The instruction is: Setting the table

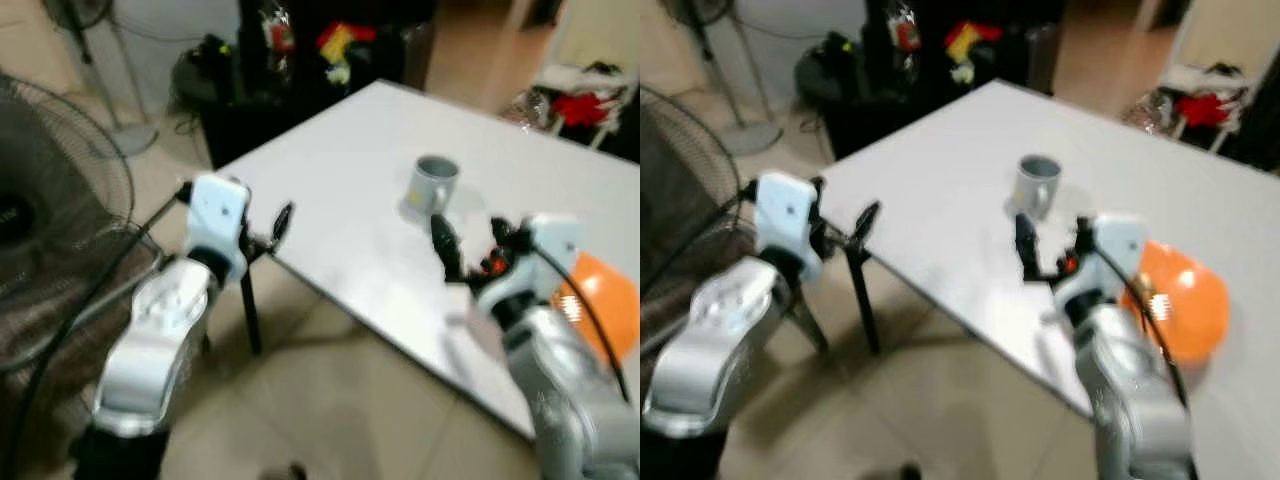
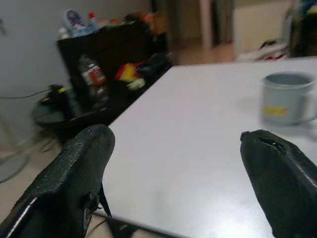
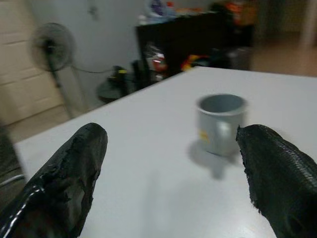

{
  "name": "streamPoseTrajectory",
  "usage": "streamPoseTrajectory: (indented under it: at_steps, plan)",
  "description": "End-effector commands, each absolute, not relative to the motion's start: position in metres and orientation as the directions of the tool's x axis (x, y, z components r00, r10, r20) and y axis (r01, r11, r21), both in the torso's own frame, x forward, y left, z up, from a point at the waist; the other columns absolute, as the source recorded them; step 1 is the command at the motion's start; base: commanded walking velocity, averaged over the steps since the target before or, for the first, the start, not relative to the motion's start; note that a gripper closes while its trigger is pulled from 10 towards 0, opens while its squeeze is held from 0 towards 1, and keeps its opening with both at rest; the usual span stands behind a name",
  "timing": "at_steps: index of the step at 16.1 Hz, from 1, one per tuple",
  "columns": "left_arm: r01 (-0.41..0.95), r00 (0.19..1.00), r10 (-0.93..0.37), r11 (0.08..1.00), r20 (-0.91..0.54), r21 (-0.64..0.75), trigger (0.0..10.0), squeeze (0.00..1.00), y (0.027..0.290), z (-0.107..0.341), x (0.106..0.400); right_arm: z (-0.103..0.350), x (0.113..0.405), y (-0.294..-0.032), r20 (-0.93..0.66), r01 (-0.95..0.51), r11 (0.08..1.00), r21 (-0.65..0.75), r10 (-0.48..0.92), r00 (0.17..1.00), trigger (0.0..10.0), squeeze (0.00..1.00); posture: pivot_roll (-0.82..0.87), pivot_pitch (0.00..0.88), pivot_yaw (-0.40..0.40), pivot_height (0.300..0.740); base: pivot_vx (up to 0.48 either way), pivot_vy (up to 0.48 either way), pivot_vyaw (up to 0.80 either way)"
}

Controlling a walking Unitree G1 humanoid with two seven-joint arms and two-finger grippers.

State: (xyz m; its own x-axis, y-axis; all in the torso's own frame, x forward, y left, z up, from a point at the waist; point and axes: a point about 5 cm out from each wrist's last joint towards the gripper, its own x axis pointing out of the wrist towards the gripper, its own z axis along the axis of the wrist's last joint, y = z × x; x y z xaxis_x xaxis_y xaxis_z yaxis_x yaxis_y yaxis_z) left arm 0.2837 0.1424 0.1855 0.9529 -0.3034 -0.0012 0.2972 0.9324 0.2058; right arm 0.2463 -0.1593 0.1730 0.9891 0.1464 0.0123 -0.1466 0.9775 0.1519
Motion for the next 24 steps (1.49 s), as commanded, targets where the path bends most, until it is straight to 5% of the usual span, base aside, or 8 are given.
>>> streamPoseTrajectory:
  at_steps: [1,13,14,18,21,24]
  plan:
    - [0.301,0.951,-0.309,0.928,0.002,0.22,10.0,0.0,0.14,0.187,0.285,0.172,0.245,-0.165,0.022,-0.121,0.985,0.123,0.12,0.993,10.0,1.0,0.04,0.0,0.024,0.74,0.0,0.0,0.79]
    - [0.283,0.957,-0.291,0.936,0.01,0.208,10.0,0.0,0.144,0.186,0.282,0.162,0.25,-0.173,-0.004,-0.043,0.986,0.161,0.044,0.999,10.0,1.0,0.07,0.0,-0.013,0.74,0.0,0.02,0.66]
    - [0.283,0.956,-0.292,0.936,0.01,0.209,10.0,0.0,0.144,0.186,0.282,0.157,0.25,-0.175,-0.027,-0.02,0.988,0.153,0.024,0.999,10.0,0.01,0.07,0.0,-0.013,0.74,0.0,0.304,0.0]
    - [0.295,0.953,-0.304,0.931,0.005,0.216,10.0,0.0,0.144,0.186,0.282,0.149,0.252,-0.175,-0.023,0.022,1.0,-0.018,-0.022,0.999,10.0,0.0,0.07,0.0,-0.006,0.74,0.0,0.312,0.0]
    - [0.305,0.95,-0.313,0.927,0.005,0.22,10.0,0.0,0.142,0.187,0.282,0.146,0.246,-0.168,-0.038,-0.06,0.982,0.182,0.068,0.997,10.0,0.0,0.07,0.0,-0.005,0.74,0.0,0.311,0.0]
    - [0.315,0.946,-0.323,0.923,0.0,0.223,10.0,0.0,0.142,0.187,0.282,0.145,0.247,-0.169,-0.027,-0.048,0.982,0.181,0.054,0.998,10.0,0.0,0.08,0.0,-0.001,0.74,0.0,0.312,0.0]
